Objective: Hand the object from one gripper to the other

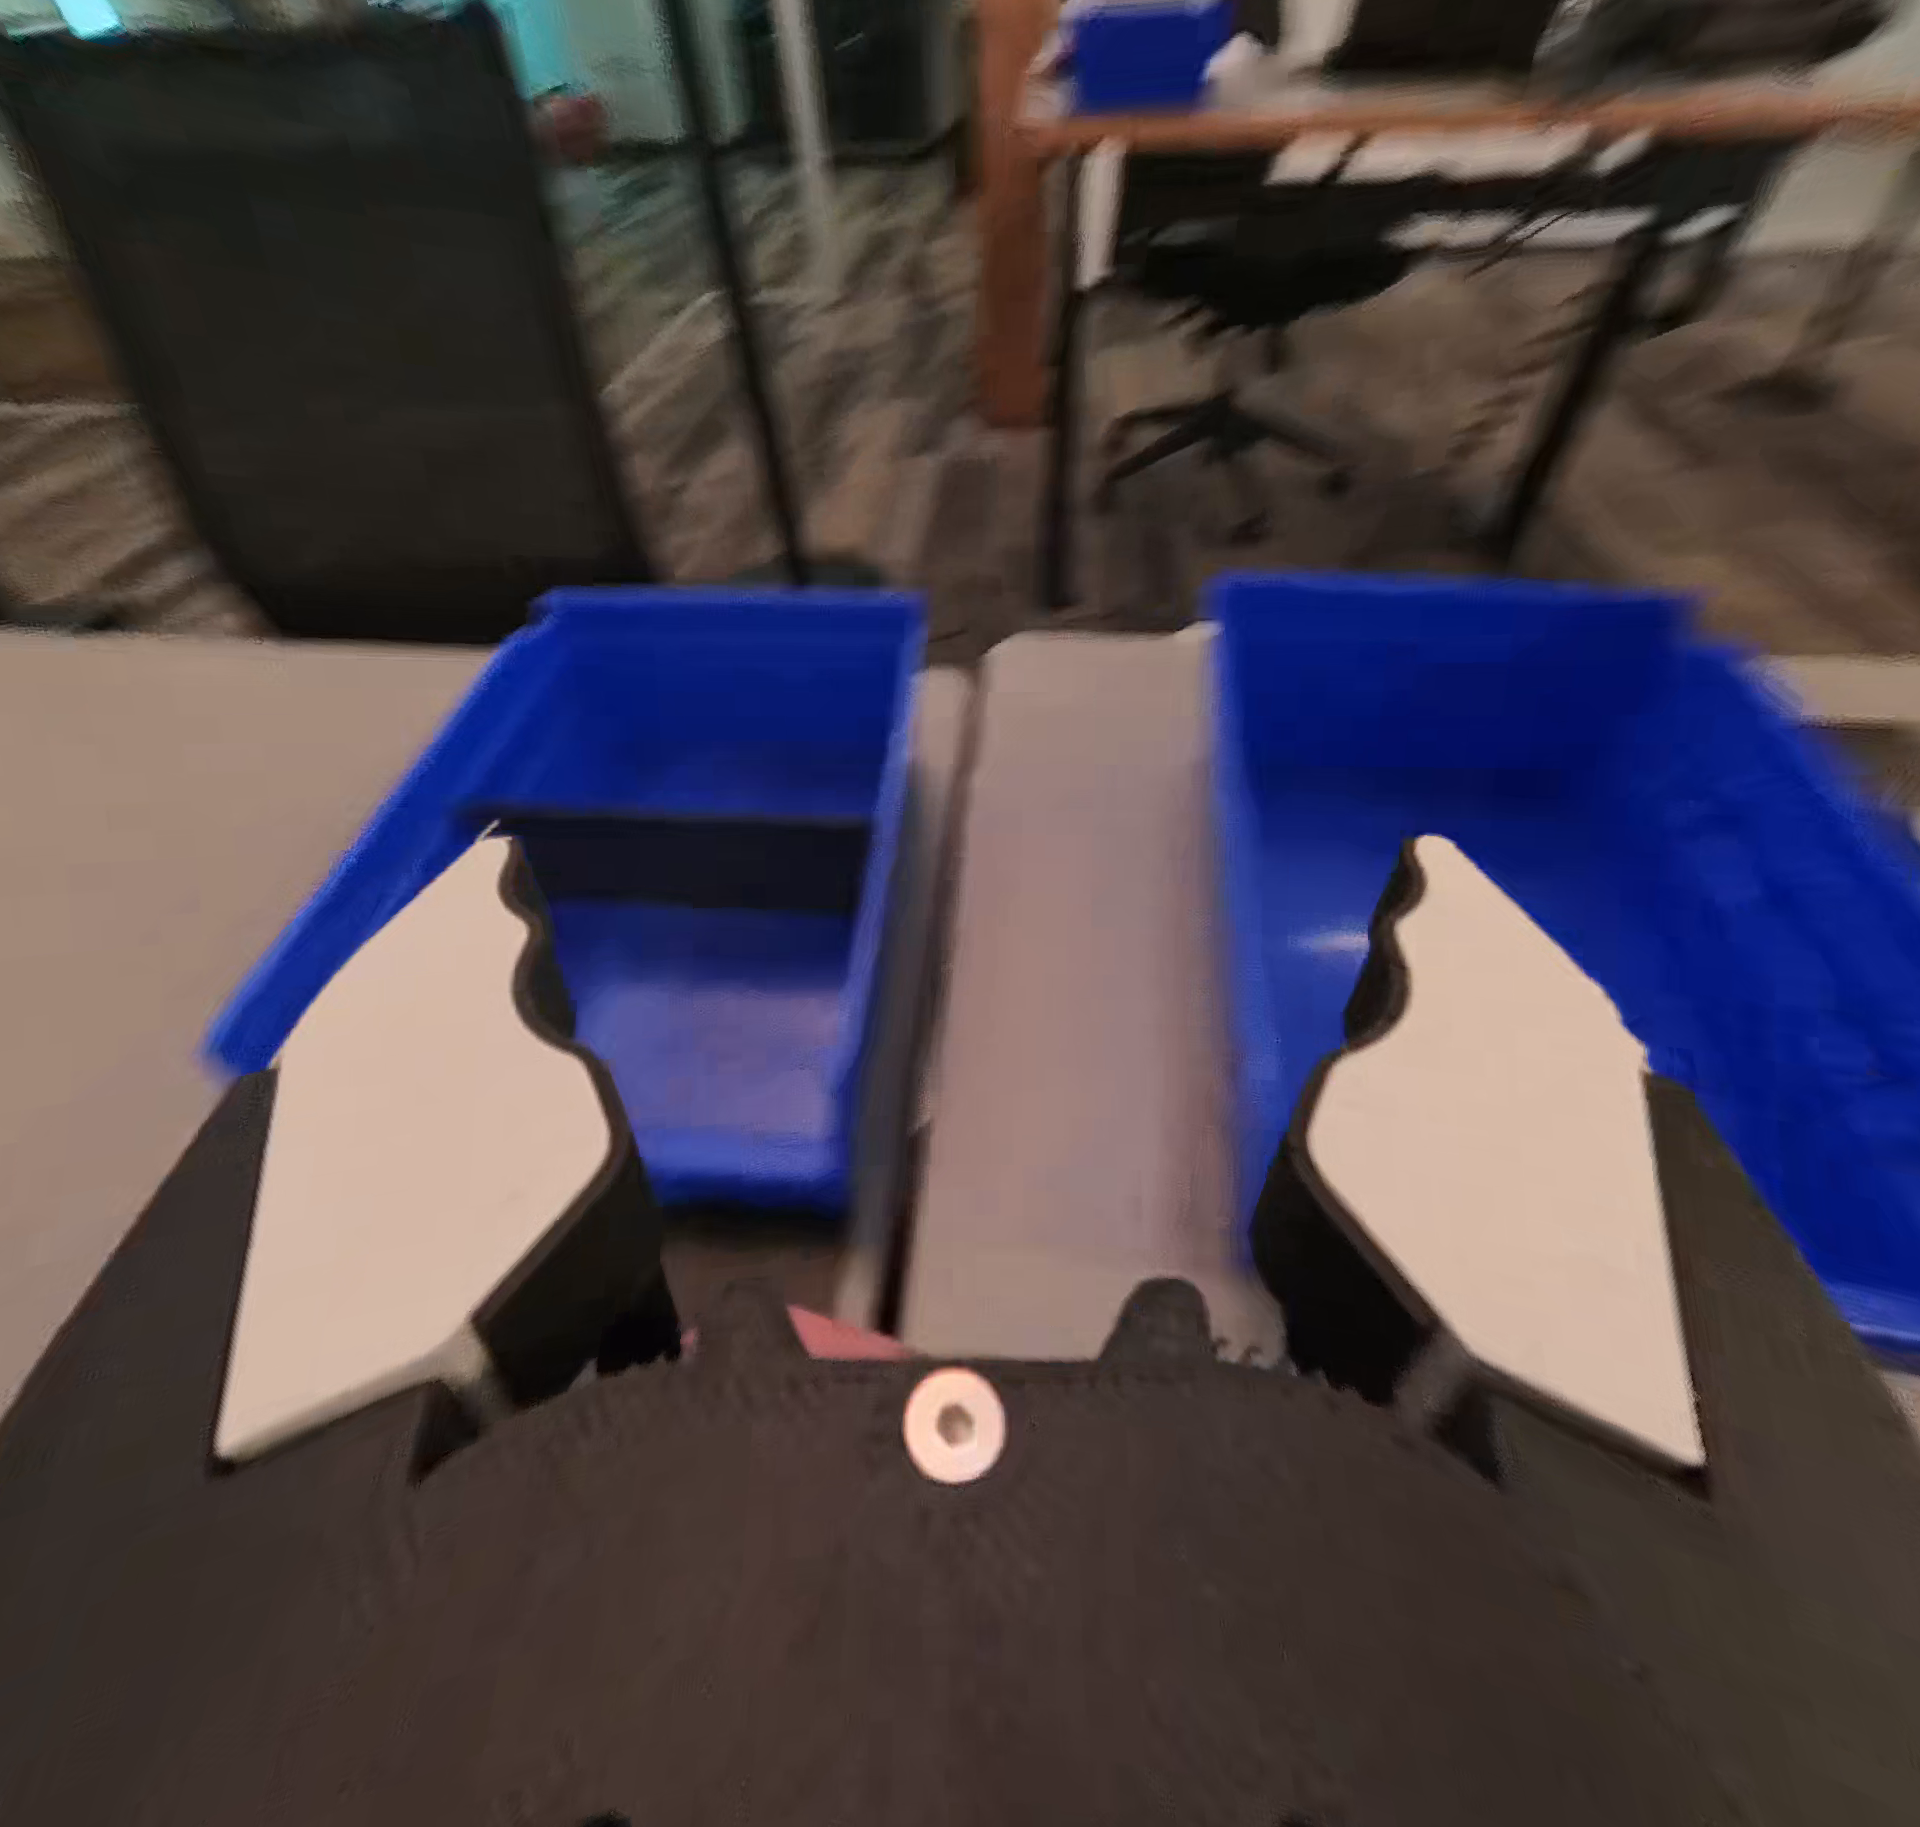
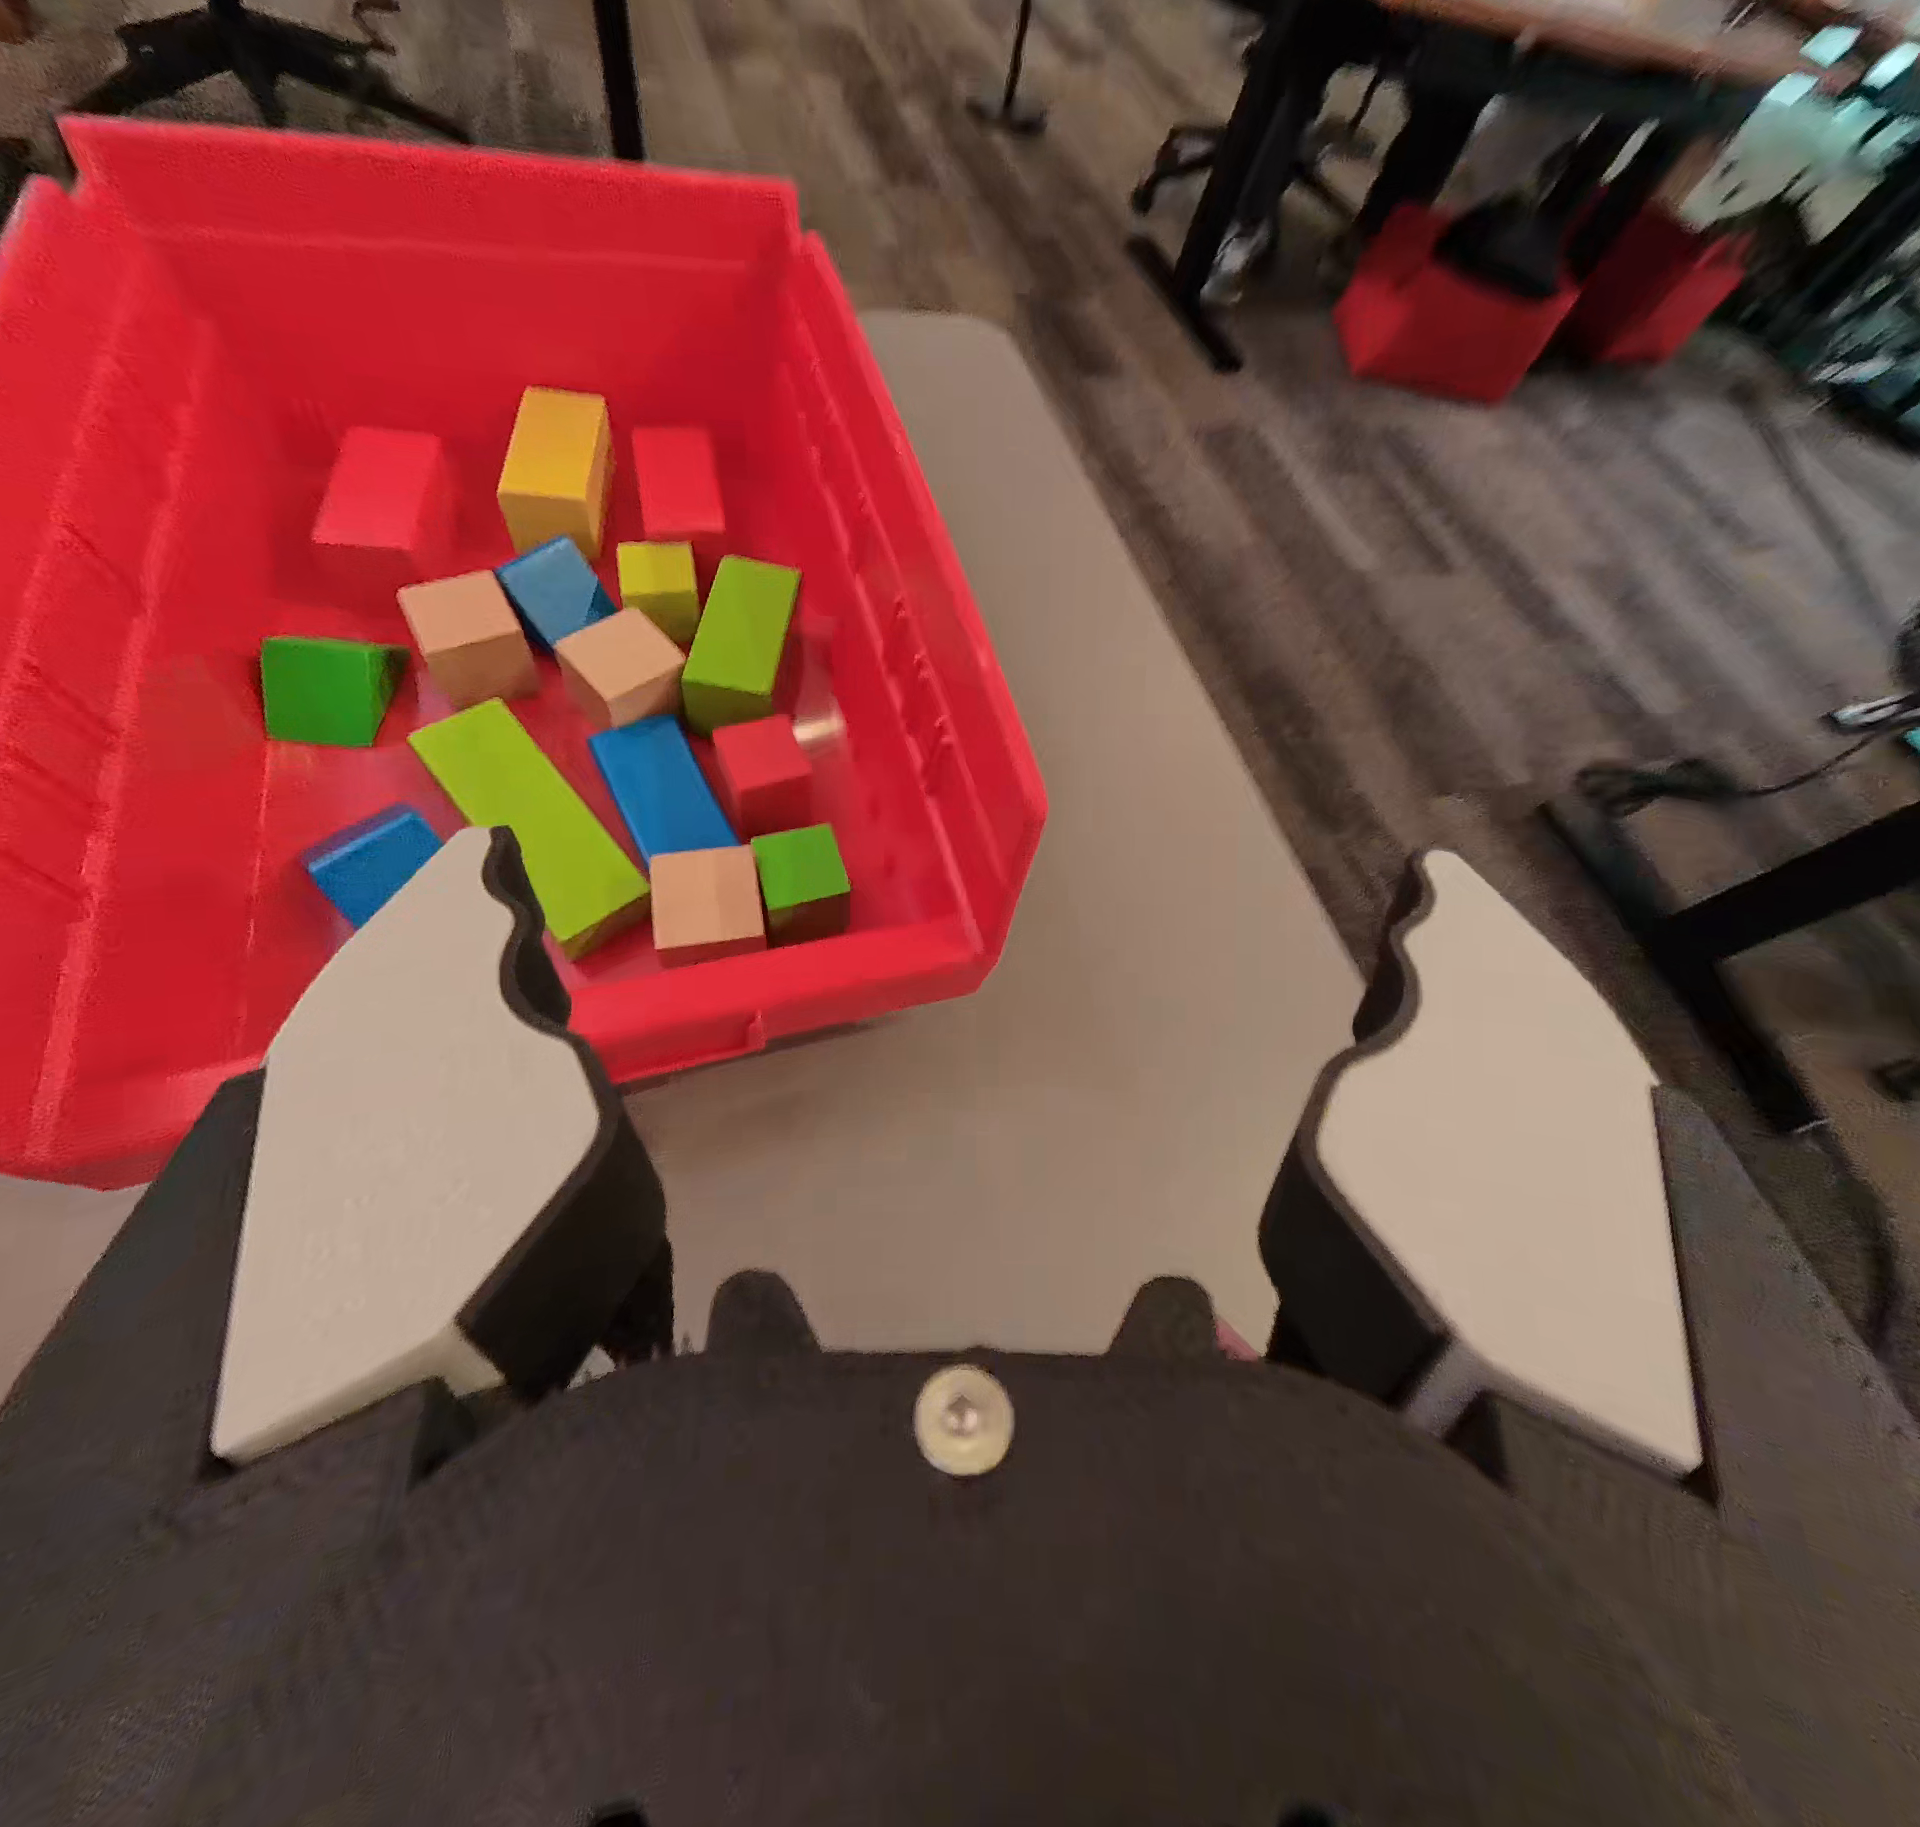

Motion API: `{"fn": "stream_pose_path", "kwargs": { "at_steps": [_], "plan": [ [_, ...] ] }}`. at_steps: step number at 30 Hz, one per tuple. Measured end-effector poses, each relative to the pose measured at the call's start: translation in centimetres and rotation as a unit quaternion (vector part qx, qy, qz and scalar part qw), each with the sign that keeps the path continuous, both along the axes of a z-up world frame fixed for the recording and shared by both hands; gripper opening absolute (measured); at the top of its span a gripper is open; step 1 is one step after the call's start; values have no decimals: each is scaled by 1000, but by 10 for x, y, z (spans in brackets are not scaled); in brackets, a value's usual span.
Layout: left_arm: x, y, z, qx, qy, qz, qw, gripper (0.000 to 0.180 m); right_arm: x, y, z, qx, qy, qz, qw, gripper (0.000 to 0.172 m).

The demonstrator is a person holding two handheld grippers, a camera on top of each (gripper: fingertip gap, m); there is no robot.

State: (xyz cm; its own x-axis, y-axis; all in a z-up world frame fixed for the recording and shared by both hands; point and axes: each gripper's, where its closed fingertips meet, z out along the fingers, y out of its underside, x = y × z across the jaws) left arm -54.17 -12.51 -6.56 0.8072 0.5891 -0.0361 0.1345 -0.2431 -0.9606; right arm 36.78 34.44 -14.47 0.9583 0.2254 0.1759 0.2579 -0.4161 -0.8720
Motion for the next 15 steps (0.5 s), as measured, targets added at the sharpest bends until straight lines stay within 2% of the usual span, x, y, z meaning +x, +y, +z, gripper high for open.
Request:
{"fn": "stream_pose_path", "kwargs": {
  "at_steps": [2,3,5,7,11,14,15],
  "plan": [
    [-22,-15,-35,-23,-41,23,999,142,0,7,-18,-28,9,4,1000,145],
    [-18,-11,-46,-12,-73,-7,997,138,-1,9,-26,-42,10,8,999,145],
    [-20,-14,-55,-19,-67,-7,998,124,-5,13,-39,-63,1,17,998,142],
    [-33,-22,-66,-50,-42,26,997,124,-7,17,-47,-71,-10,25,997,139],
    [-53,-23,-110,-106,-97,45,989,134,-18,22,-70,-108,18,50,993,134],
    [-50,-11,-132,-125,-131,10,983,116,-25,24,-87,-129,15,64,989,126],
    [-47,-6,-139,-128,-144,-8,981,104,-27,24,-90,-131,19,69,989,123]
  ]
}}
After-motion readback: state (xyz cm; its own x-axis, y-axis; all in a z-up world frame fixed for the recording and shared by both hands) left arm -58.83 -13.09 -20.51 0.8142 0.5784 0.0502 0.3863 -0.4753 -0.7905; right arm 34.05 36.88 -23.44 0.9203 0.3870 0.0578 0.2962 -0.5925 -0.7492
